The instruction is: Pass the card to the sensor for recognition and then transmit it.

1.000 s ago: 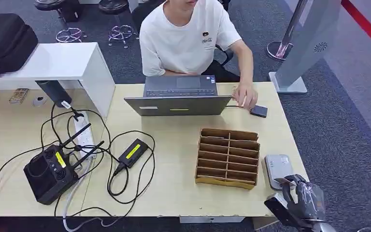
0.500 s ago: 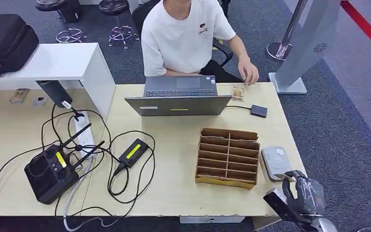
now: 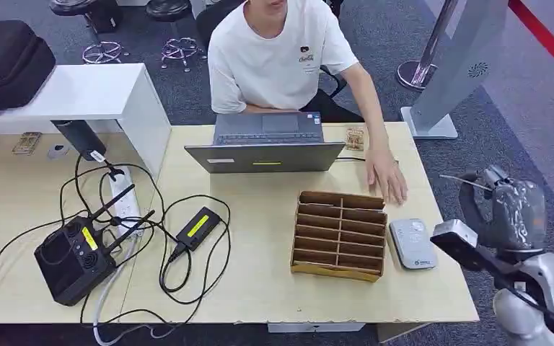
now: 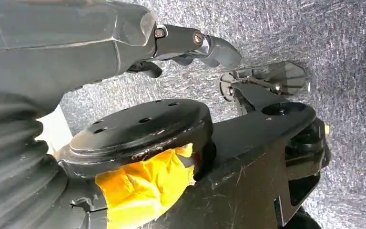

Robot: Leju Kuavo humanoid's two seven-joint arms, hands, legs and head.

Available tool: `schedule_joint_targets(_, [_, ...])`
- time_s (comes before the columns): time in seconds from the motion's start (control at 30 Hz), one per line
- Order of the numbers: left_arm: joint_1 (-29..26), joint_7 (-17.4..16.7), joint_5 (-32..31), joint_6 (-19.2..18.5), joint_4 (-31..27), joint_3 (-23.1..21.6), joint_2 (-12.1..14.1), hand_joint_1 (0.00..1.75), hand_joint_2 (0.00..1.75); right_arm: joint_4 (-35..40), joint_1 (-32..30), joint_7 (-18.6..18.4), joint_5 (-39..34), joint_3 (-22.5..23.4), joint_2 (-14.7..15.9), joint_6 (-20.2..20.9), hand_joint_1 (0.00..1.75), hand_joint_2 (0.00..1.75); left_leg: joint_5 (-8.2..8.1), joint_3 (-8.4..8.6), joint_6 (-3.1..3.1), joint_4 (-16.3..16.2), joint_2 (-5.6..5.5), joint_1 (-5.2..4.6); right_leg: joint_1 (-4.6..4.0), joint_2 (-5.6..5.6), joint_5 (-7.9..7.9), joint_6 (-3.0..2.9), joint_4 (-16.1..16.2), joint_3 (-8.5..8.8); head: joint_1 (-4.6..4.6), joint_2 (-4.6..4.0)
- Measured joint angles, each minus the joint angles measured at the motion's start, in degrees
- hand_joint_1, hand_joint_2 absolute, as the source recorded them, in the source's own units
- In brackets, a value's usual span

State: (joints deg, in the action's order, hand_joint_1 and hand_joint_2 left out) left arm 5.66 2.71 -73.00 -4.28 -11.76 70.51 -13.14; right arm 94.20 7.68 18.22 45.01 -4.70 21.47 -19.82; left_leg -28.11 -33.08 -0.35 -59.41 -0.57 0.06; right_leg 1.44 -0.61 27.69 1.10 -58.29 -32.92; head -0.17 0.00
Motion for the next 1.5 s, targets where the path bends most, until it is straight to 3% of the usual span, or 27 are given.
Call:
schedule_joint_targets(0.3, [0.15,-0.15,-1.18,-0.15,0.0,-0.94,0.0,0.0,1.75,-2.58,11.8,-3.43,5.05,-5.62,0.81,1.31,1.75,1.75,0.12,-0.11,-0.11,0.01,-0.23,0.01,-0.02,0.23,-0.02,-0.02,-0.04,0.02,0.0,0.0])
schedule_joint_targets(0.4, [0.31,-0.15,-2.38,-0.33,0.0,-1.62,-0.02,0.0,1.75,-8.59,19.17,-6.18,9.64,-9.65,-0.39,2.95,1.75,1.75,0.12,-0.1,-0.12,0.02,0.0,0.02,-0.02,-0.06,-0.06,-0.07,-0.11,-0.05,0.04,0.0])
schedule_joint_targets(0.5, [0.76,-0.28,-3.71,-0.31,0.0,-2.51,-0.13,0.0,1.75,-18.06,27.36,-9.15,14.29,-15.13,-4.04,2.47,1.75,1.75,0.19,-0.01,-0.21,0.01,0.06,0.04,-0.05,-0.09,-0.08,-0.1,-0.13,-0.07,0.0,0.0])
schedule_joint_targets(0.63, [1.03,-1.31,-5.09,1.71,0.0,-3.48,-1.25,0.0,1.75,-31.49,36.9,-13.27,18.67,-21.36,-11.31,1.09,1.75,1.75,0.35,-0.11,-0.32,0.01,-0.01,0.07,-0.08,-0.04,-0.17,-0.25,-0.24,-0.25,0.0,0.0])
schedule_joint_targets(0.87, [1.39,-1.88,-6.21,1.64,0.0,-4.9,-1.75,0.0,1.75,-46.63,45.09,-16.67,21.74,-28.13,-20.81,-0.05,1.75,1.75,0.39,-0.18,-0.39,0.03,-0.15,0.13,-0.14,0.07,-0.16,-0.26,-0.27,-0.35,0.02,0.0])
schedule_joint_targets(1.03, [1.47,-1.88,-6.73,1.49,0.0,-5.75,-1.75,0.0,1.75,-52.18,47.6,-17.5,21.7,-29.9,-24.61,-0.09,1.75,1.75,0.38,-0.23,-0.39,0.03,-0.16,0.13,-0.14,0.09,-0.15,-0.26,-0.25,-0.37,0.02,0.0])
schedule_joint_targets(1.2, [1.46,-1.88,-6.78,1.46,0.0,-6.03,-1.75,0.0,1.75,-54.88,47.95,-17.85,21.66,-30.42,-26.16,-0.09,1.75,1.75,0.39,-0.31,-0.39,0.01,-0.26,0.12,-0.14,0.21,-0.16,-0.26,-0.21,-0.38,0.04,0.0])
schedule_joint_targets(1.23, [1.46,-1.88,-6.8,1.46,0.0,-6.05,-1.75,0.0,1.75,-55.17,47.96,-17.88,21.66,-30.44,-26.27,-0.09,0.0,1.75,0.39,-0.33,-0.39,0.01,-0.26,0.12,-0.14,0.21,-0.16,-0.26,-0.21,-0.41,0.02,0.0])
schedule_joint_targets(1.5, [1.49,-1.53,-6.53,0.76,0.0,-6.08,-1.75,0.0,1.75,-56.72,48.24,-16.7,20.98,-31.12,-27.67,-0.81,0.0,1.75,0.38,-0.38,-0.39,0.02,-0.29,0.13,-0.15,0.21,-0.14,-0.28,-0.18,-0.51,0.02,0.0])
